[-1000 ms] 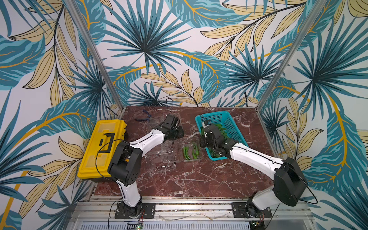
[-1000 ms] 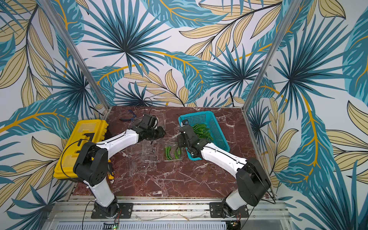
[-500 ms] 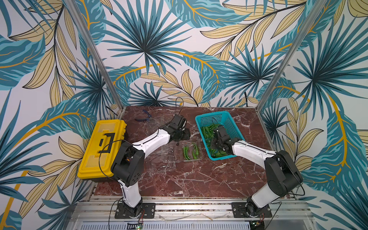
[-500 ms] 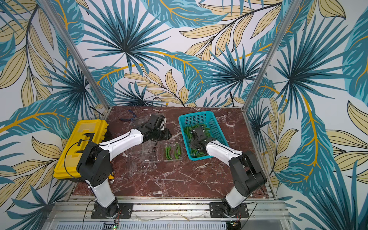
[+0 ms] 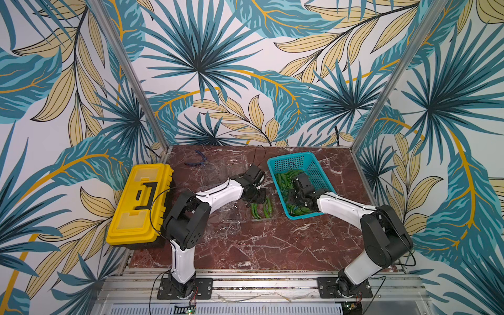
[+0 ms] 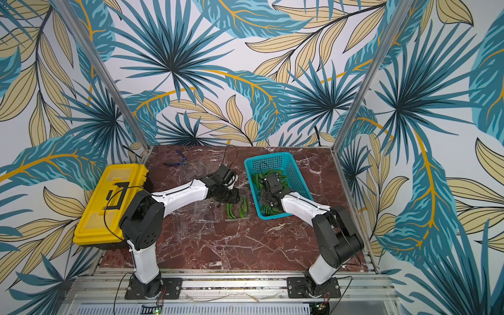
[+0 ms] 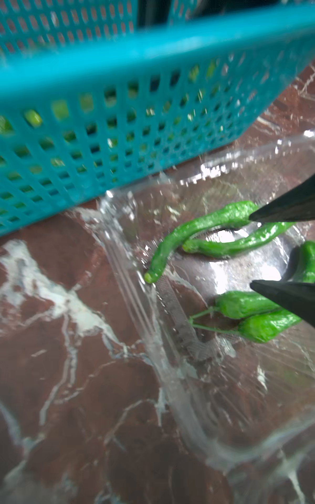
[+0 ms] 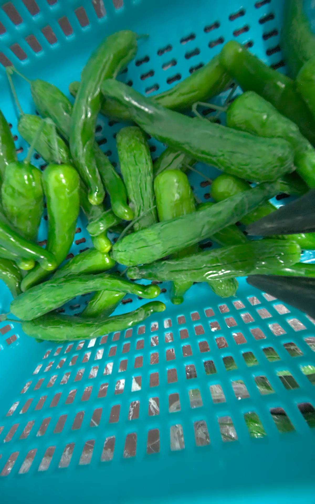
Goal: Take small green peppers out of containers
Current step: Pick up the green pepper from the packing box.
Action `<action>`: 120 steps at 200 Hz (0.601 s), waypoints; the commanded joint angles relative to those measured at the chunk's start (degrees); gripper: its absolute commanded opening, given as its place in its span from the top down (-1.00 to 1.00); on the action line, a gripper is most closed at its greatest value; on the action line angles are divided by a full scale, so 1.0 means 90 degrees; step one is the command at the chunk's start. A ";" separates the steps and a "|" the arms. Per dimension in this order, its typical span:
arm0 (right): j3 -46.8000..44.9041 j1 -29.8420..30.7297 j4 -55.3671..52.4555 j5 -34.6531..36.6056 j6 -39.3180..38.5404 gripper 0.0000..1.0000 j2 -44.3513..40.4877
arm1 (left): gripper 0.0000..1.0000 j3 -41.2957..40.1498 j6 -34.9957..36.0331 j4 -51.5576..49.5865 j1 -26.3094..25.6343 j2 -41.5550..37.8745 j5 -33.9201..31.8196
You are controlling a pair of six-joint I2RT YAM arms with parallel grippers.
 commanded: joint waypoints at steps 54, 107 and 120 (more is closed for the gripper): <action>-0.0095 0.0028 0.0036 -0.0042 0.0073 0.45 0.0026 | 0.32 0.0543 0.0156 -0.0570 -0.0044 0.0625 -0.0140; -0.0128 0.0023 0.0033 -0.0071 0.0059 0.45 -0.0005 | 0.33 0.0837 0.0225 -0.0801 -0.0109 0.0920 -0.0113; -0.0134 0.0027 0.0033 -0.0087 0.0058 0.45 -0.0005 | 0.35 0.0870 0.0244 -0.0818 -0.0132 0.0946 -0.0137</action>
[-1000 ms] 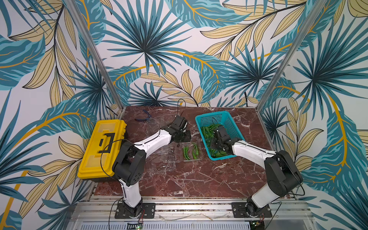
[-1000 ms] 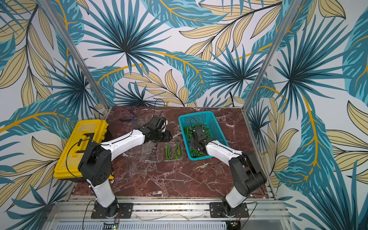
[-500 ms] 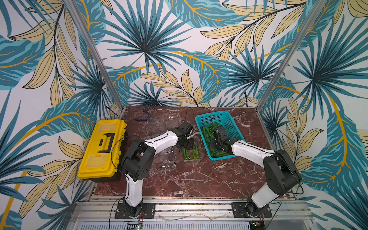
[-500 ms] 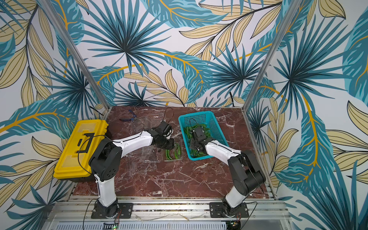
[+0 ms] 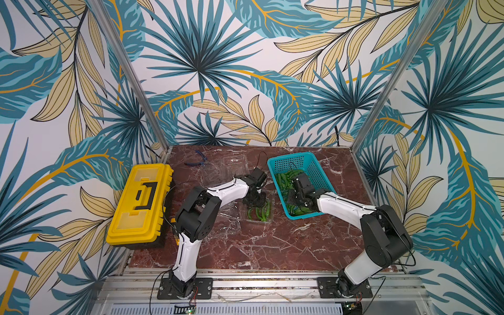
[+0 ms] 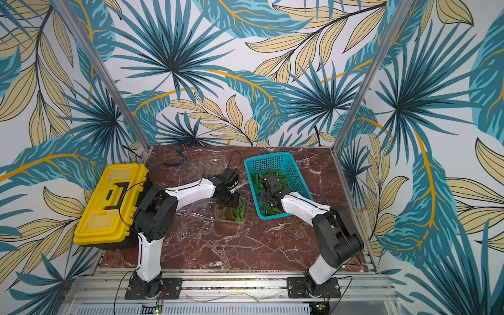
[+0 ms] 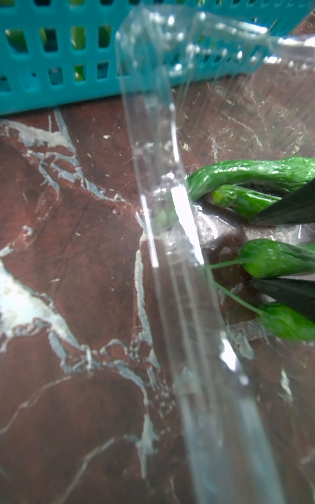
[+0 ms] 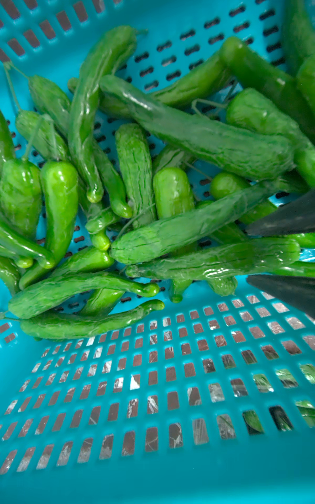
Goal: Take small green peppers out of containers
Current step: Pick up the green pepper from the packing box.
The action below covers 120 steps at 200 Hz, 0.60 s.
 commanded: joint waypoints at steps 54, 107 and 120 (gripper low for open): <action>-0.0153 0.0016 0.0038 -0.0057 0.0069 0.45 -0.0007 | 0.64 0.0410 0.0160 -0.0207 -0.0098 0.0091 -0.0121; -0.0153 0.0010 0.0292 -0.0194 0.0066 0.45 0.0070 | 0.96 0.0399 0.0123 -0.0198 -0.0154 -0.0385 -0.0447; -0.0148 0.0018 0.0372 -0.0371 0.0031 0.45 0.0130 | 1.00 0.0409 0.0141 -0.0197 -0.0199 -0.0599 -0.0644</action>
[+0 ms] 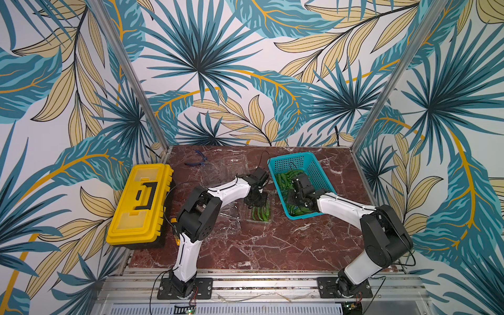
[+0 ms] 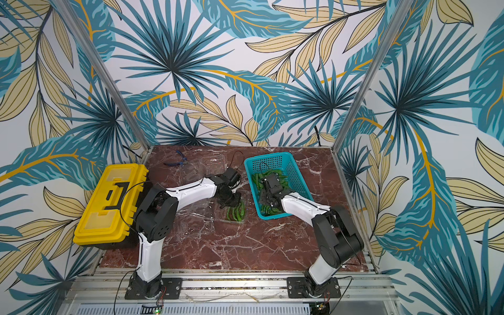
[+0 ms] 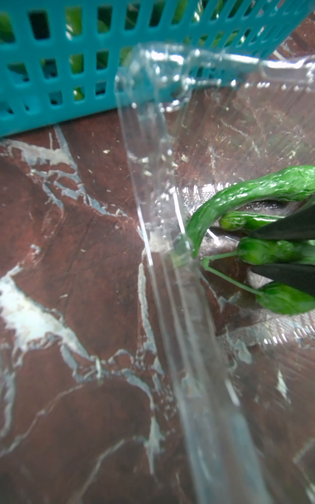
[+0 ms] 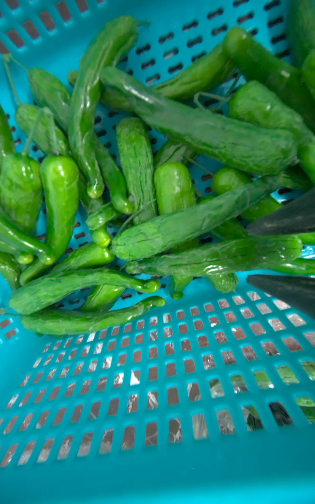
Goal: Take small green peppers out of containers
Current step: Pick up the green pepper from the packing box, then move the basket to the center of the board.
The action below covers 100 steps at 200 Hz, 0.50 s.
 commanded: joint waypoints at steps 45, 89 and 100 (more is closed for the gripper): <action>-0.0074 0.0043 0.0902 -0.1683 -0.0103 0.44 0.0492 | 1.00 0.0438 0.0151 -0.0049 -0.0216 -0.1254 -0.1056; 0.0175 0.0273 0.1138 -0.2559 -0.0199 0.42 0.0851 | 1.00 0.0584 0.0273 0.0004 -0.0216 -0.1620 -0.1709; 0.0192 0.0334 0.1225 -0.2662 -0.0180 0.42 0.0884 | 1.00 0.0629 0.0330 0.0059 -0.0224 -0.1663 -0.1781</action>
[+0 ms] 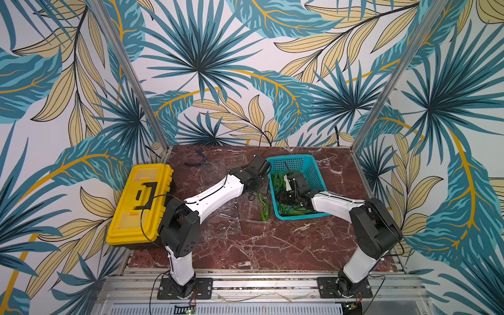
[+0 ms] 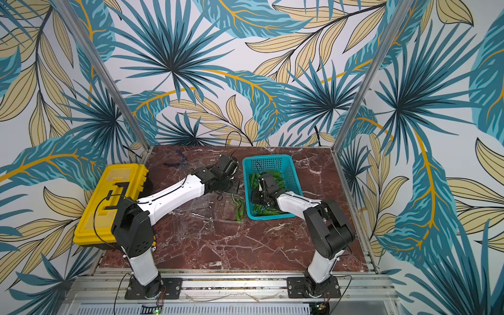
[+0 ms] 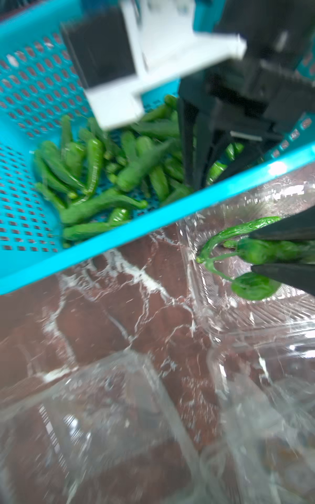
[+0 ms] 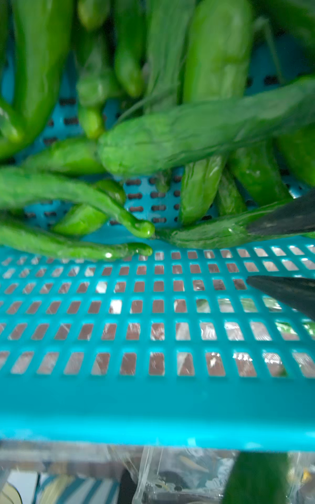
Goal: Take small green peppers out of containers
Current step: Move the basket to the center of the board.
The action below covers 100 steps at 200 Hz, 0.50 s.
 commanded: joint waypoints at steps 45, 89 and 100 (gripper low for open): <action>-0.0417 0.0218 0.0326 0.0397 0.0223 0.40 -0.0343 | 1.00 0.0549 0.0408 0.0635 -0.0010 -0.0346 -0.0020; -0.0958 0.0134 0.0225 0.1752 0.0173 0.38 -0.1399 | 1.00 0.0620 0.0694 0.1702 -0.0005 -0.0479 0.0960; -0.1028 0.0123 0.0085 0.2192 0.0213 0.39 -0.1619 | 1.00 0.0785 0.0708 0.1846 -0.0022 -0.0304 0.1398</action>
